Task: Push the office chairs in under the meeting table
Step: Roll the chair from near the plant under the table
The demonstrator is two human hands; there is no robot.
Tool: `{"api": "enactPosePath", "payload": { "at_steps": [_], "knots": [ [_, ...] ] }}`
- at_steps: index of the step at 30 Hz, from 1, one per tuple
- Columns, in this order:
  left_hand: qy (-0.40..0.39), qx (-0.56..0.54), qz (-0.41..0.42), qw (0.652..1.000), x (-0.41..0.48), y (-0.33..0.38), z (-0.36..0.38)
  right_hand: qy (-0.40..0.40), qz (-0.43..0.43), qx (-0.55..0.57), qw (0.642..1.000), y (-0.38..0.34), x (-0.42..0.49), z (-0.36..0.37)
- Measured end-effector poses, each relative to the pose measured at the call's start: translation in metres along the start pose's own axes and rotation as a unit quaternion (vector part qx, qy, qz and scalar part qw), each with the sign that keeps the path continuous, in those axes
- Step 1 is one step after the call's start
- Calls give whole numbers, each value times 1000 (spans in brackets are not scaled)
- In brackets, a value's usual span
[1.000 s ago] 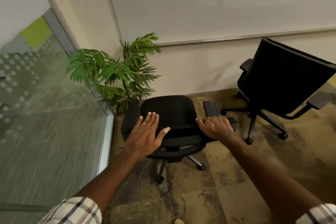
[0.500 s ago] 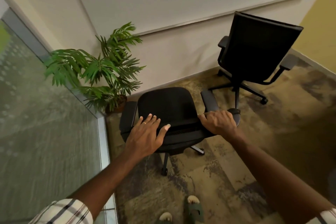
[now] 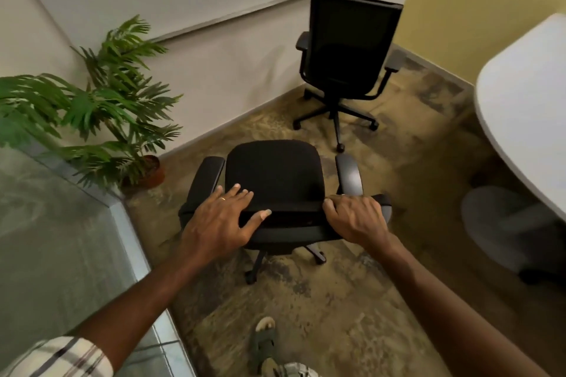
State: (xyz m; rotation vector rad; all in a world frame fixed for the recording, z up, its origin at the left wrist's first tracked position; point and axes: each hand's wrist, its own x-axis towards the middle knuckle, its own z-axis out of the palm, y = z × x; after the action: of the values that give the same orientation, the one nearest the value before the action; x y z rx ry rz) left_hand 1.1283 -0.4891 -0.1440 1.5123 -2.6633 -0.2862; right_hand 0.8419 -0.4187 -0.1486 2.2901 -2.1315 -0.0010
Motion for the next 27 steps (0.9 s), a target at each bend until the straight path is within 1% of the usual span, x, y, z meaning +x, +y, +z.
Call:
{"api": "enactPosePath", "payload": {
  "at_steps": [2, 3, 5, 6, 8, 9, 11, 12, 14, 15, 19, 20, 22, 23, 25, 27],
  "knots": [
    [-7, -6, 24, 1000, -8, 8, -2, -3, 45, 48, 998, -3, -32, -4],
    [-15, -3, 16, 1000, -9, -3, -6, 24, 44, 72, 996, -12, -31, -1],
    [-38, -2, 42, 998, -7, 2, -8, 63, 83, 124, 987, -17, -63, -4],
    [-50, -2, 38, 998, -7, -11, -15, 75, 95, 129, 984, -29, -61, -2],
    [-82, 8, 72, 994, 0, -4, -16, 96, 156, 127, 975, -31, -93, -3],
    [-94, 12, 70, 993, 2, -14, -23, 112, 172, 135, 969, -40, -91, -1],
    [-123, 9, 104, 987, 13, 5, -18, 134, 228, 136, 955, -35, -124, -2],
    [-125, 9, 100, 987, 16, -3, -24, 151, 234, 144, 950, -41, -120, -3],
    [-131, 13, 145, 981, 24, 10, -11, 160, 271, 153, 937, -42, -146, -2],
    [-127, 11, 149, 981, 28, 4, -13, 162, 277, 167, 933, -47, -142, -2],
    [-131, 16, 259, 957, 58, 31, 3, 159, 331, 174, 914, -39, -170, 3],
    [-126, 18, 263, 956, 63, 30, 3, 161, 324, 174, 916, -39, -169, 4],
    [-120, 22, 294, 948, 87, 42, 13, 169, 358, 167, 903, -32, -171, 6],
    [-117, 34, 294, 948, 90, 41, 15, 172, 356, 174, 902, -33, -170, 8],
    [-127, 48, 316, 939, 112, 54, 23, 186, 393, 148, 889, -26, -169, 10],
    [-113, 59, 326, 937, 110, 71, 31, 174, 396, 151, 889, -13, -181, 15]
  ]
}}
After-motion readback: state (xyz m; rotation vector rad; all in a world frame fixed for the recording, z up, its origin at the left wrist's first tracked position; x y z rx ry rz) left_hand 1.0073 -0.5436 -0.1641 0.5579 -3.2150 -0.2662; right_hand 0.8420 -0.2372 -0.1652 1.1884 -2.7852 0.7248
